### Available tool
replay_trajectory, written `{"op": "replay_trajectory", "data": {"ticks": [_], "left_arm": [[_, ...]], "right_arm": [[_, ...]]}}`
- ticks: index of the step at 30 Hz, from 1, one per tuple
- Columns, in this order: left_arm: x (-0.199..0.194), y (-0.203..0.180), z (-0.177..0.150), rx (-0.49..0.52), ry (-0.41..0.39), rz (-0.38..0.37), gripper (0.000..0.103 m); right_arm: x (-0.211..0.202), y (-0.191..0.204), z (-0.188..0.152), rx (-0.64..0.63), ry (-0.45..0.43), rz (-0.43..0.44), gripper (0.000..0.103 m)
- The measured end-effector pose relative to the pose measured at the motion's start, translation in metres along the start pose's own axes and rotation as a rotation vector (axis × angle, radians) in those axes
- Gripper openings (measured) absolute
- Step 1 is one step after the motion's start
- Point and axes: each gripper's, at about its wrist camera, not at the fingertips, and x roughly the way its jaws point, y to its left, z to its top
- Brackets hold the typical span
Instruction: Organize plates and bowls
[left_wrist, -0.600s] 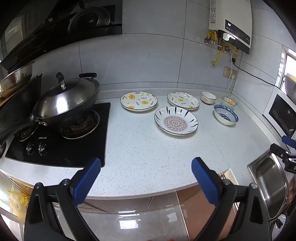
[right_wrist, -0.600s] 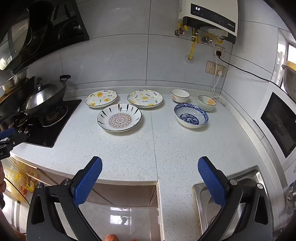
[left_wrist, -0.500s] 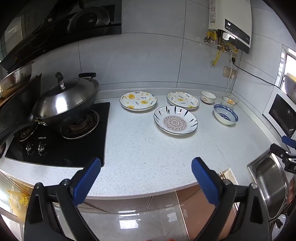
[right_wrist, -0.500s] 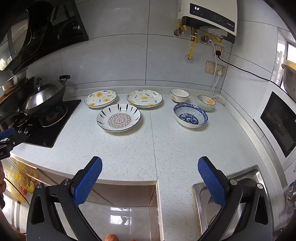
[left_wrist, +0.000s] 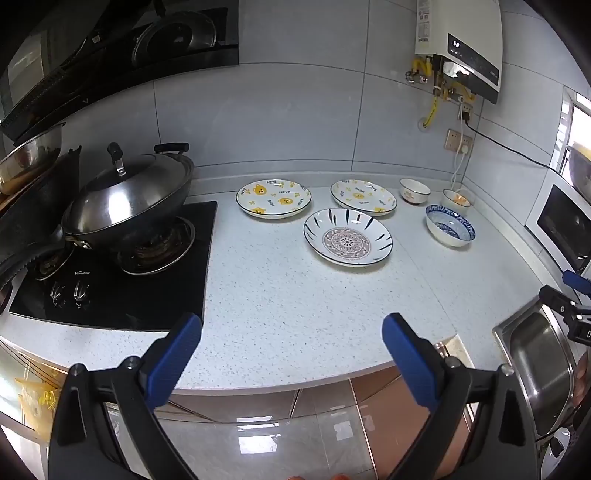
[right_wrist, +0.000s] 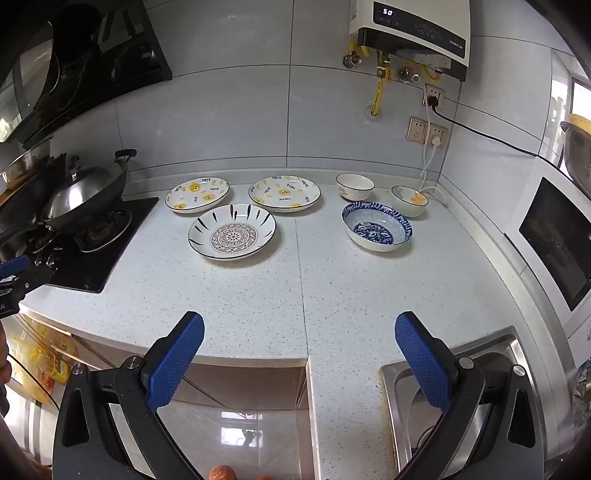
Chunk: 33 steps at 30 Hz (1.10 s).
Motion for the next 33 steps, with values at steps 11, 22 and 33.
{"op": "replay_trajectory", "data": {"ticks": [11, 22, 33], "left_arm": [[-0.001, -0.001, 0.0, -0.001, 0.004, 0.008, 0.1], [-0.008, 0.001, -0.004, -0.004, 0.002, 0.02, 0.1], [-0.011, 0.004, -0.006, -0.002, 0.001, 0.021, 0.1]], "right_arm": [[0.0, -0.002, 0.0, -0.003, 0.001, 0.01, 0.102], [-0.002, 0.0, 0.001, -0.008, 0.0, 0.018, 0.102], [-0.007, 0.004, -0.001, -0.014, -0.002, 0.018, 0.102]]}}
